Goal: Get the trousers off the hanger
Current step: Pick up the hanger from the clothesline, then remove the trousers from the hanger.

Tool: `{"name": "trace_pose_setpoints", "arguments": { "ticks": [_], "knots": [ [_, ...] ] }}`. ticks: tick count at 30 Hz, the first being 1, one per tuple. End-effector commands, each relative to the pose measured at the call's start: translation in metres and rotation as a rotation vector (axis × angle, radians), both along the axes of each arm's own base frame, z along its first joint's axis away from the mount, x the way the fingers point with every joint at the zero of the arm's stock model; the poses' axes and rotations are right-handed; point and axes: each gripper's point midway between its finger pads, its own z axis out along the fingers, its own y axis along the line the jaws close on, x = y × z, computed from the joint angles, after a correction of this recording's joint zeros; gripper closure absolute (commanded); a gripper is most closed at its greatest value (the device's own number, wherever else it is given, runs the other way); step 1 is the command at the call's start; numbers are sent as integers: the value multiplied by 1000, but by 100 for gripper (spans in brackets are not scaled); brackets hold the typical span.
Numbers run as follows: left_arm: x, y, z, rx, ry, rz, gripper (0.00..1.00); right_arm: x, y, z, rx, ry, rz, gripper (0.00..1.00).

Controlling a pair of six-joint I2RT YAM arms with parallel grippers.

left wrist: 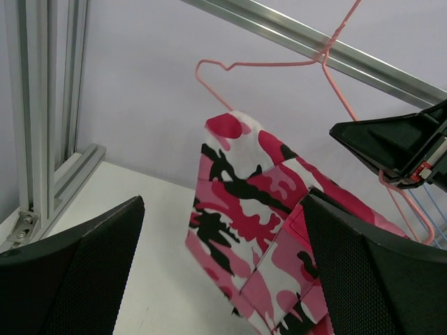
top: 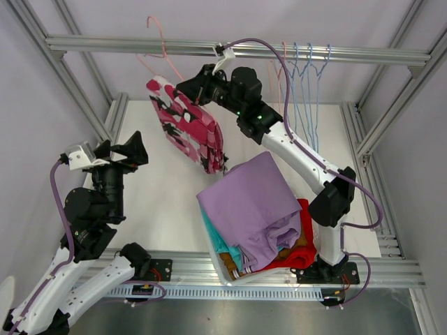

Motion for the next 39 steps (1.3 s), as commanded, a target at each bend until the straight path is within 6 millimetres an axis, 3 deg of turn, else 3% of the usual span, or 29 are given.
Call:
{"name": "trace_pose_setpoints", "arguments": {
  "ticks": [1,7,10,11,13,14,17,18,20,22,24,26,27,29,30,31,32,33,35,37,39],
  "knots": [
    [-1,-5,7,-5,-22,-29,1,-30,-26,113,204,-231,-47,100],
    [4,-11,3,28,12,-46,0,-53,-28,125,206,-200,-120,100],
    [5,-15,2,38,11,-65,1,-54,-30,118,177,-176,-215,100],
    [6,-16,2,41,12,-67,1,-66,-28,120,176,-172,-222,100],
    [8,-21,1,53,19,-81,1,-67,-33,114,144,-178,-302,100],
    [9,-23,0,65,23,-87,1,-83,-34,122,154,-189,-306,100],
    [10,-28,-1,87,29,-104,1,-88,-45,114,121,-185,-410,100],
    [10,-31,-1,96,27,-117,1,-102,-51,122,137,-190,-415,100],
    [12,-40,-4,135,21,-150,1,-101,-61,112,98,-189,-500,100],
    [12,-54,-8,190,18,-204,0,-107,-80,116,112,-181,-558,100],
    [11,-66,-4,205,-6,-249,1,-107,-87,98,87,-161,-582,100],
    [11,-78,-10,257,-8,-286,1,-113,-110,102,121,-142,-615,100],
    [9,-89,-10,268,-16,-322,0,-111,-112,84,88,-130,-630,100],
    [7,-101,-14,309,-17,-359,1,-115,-138,86,121,-126,-683,100],
    [4,-110,-14,319,-20,-391,1,-112,-142,64,81,-110,-715,100],
    [4,-117,-18,343,-13,-411,0,-116,-156,67,103,-107,-732,100],
    [3,-123,-19,352,-13,-435,1,-116,-162,61,100,-104,-744,100],
    [0,-131,-21,359,-15,-465,1,-115,-163,38,55,-97,-759,100],
    [-1,-142,-26,387,-7,-497,1,-120,-178,33,78,-88,-771,100],
    [-6,-155,-28,409,-9,-553,0,-119,-182,14,49,-80,-781,100],
    [-11,-168,-33,432,-12,-603,1,-119,-186,9,40,-79,-783,100]
  ]
}}
